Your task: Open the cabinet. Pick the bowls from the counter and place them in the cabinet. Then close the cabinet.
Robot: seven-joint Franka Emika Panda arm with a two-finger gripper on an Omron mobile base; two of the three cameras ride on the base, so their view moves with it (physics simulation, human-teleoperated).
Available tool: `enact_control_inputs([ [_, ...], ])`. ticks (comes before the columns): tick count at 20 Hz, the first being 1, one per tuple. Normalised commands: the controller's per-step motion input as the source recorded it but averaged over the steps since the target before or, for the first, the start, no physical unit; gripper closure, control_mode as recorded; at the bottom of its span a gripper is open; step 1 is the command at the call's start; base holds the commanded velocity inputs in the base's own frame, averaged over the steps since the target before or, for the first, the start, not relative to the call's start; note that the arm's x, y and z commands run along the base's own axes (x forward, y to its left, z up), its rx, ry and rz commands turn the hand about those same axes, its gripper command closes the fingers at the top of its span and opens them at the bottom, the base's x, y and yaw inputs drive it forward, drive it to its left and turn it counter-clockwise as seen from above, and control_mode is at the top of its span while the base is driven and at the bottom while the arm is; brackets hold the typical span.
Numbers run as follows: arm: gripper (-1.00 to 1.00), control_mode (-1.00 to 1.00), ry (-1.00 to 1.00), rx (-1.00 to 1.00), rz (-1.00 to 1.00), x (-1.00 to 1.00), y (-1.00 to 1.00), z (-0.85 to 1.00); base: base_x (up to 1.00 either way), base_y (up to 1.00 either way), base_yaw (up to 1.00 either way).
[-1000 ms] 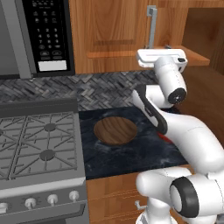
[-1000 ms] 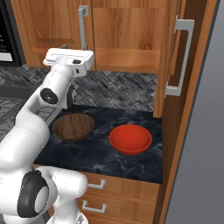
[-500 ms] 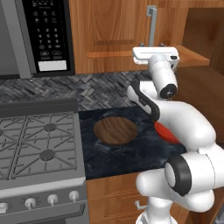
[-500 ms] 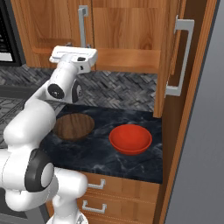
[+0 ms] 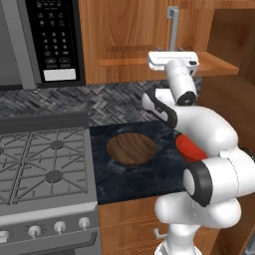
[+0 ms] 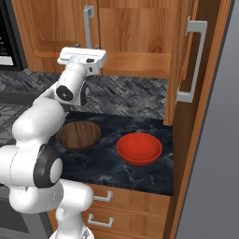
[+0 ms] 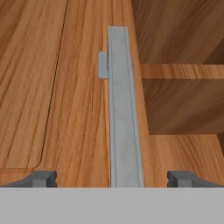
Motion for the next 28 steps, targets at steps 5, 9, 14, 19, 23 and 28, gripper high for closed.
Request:
enact_control_inputs([
  [5, 1.00, -1.00, -0.02, 0.00, 0.00, 0.22, 0.00, 0.00, 0.00, 0.00, 0.00],
  [9, 1.00, -1.00, -0.05, 0.00, 0.00, 0.09, -0.09, 0.00, 0.00, 0.00, 0.00],
  [14, 1.00, -1.00, -0.02, 0.00, 0.00, 0.15, -0.12, 0.00, 0.00, 0.00, 0.00],
  [19, 1.00, -1.00, 0.00, 0.01, 0.00, -0.19, -0.07, 0.00, 0.00, 0.00, 0.00],
  [23, 1.00, -1.00, 0.00, 0.00, 0.00, -1.00, 0.53, 0.08, 0.00, 0.00, 0.00],
  [28, 1.00, -1.00, 0.00, -0.01, 0.00, -1.00, 0.93, 0.21, 0.00, 0.00, 0.00],
])
